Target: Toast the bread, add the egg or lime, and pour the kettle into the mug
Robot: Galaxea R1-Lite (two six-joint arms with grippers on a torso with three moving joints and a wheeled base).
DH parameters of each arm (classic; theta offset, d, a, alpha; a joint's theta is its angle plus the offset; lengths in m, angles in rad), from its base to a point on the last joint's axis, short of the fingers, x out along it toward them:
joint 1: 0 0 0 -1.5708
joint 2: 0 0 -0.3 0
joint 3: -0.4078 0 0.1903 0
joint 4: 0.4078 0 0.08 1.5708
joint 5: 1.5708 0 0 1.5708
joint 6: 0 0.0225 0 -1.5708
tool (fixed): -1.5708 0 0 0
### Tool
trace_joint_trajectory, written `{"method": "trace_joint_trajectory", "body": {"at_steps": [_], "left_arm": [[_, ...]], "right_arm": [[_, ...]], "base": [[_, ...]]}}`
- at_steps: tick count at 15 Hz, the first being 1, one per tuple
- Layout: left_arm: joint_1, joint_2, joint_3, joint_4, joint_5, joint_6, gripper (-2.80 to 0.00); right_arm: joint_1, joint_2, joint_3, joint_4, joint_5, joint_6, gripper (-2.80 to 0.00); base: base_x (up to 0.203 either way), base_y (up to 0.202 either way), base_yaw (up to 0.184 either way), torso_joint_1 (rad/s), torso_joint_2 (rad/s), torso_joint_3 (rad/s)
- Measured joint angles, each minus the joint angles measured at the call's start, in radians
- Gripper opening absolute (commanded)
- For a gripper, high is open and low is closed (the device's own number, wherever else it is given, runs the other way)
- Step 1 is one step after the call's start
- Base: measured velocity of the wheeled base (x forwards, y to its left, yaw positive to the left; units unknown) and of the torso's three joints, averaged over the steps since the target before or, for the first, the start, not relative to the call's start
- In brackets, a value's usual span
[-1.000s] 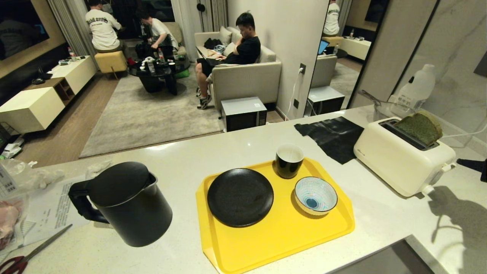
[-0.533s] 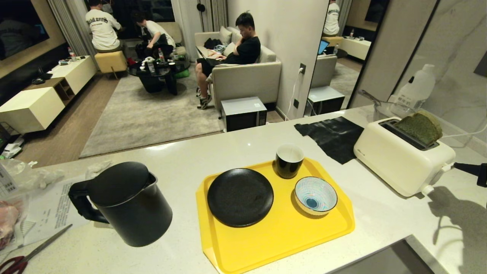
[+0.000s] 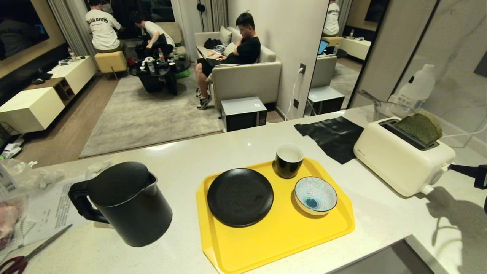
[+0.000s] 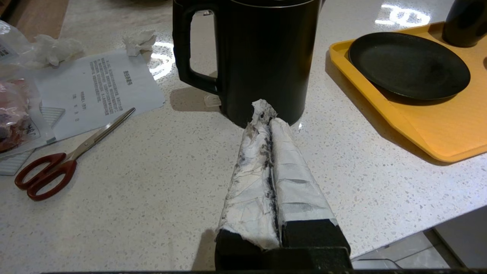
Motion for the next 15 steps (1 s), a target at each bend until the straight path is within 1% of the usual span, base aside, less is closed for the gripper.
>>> {"method": "trace_joint_trajectory", "body": {"at_steps": [5,10,15], "left_arm": [[0.0,0.0,0.0,0.0,0.0,0.001,-2.8],[0.0,0.0,0.0,0.0,0.0,0.0,-2.8],[0.0,0.0,0.0,0.0,0.001,0.0,-2.8]], "right_arm": [[0.017,0.011,-0.019,0.0,0.001,0.0,-2.8],[0.019,0.052,-0.075,0.0,0.0,-0.001,-2.8],[0.017,0.074,-0.077,-0.001,-0.007,-0.002,-2.8]], "base": [[0.0,0.0,0.0,0.0,0.0,0.0],[0.0,0.0,0.0,0.0,0.0,0.0],[0.0,0.0,0.0,0.0,0.0,0.0]]}}
